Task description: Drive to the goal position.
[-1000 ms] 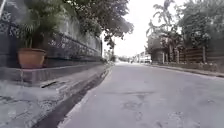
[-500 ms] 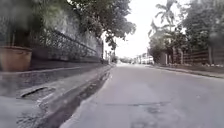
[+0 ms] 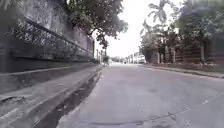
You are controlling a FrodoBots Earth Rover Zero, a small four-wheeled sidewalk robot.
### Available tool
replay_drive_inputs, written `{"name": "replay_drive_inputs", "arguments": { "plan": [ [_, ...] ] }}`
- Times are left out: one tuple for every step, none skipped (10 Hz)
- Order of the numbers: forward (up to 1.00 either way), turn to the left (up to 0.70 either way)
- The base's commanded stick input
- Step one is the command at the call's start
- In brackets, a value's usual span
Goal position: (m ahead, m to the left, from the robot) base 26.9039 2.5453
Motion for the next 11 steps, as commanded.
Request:
{"name": "replay_drive_inputs", "arguments": {
  "plan": [
    [1.0, 0.0],
    [1.0, 0.0],
    [1.0, 0.0],
    [1.0, 0.0],
    [1.0, 0.0],
    [1.0, 0.0],
    [1.0, 0.0],
    [1.0, 0.0],
    [1.0, 0.0],
    [1.0, 0.0],
    [1.0, 0.0]
  ]
}}
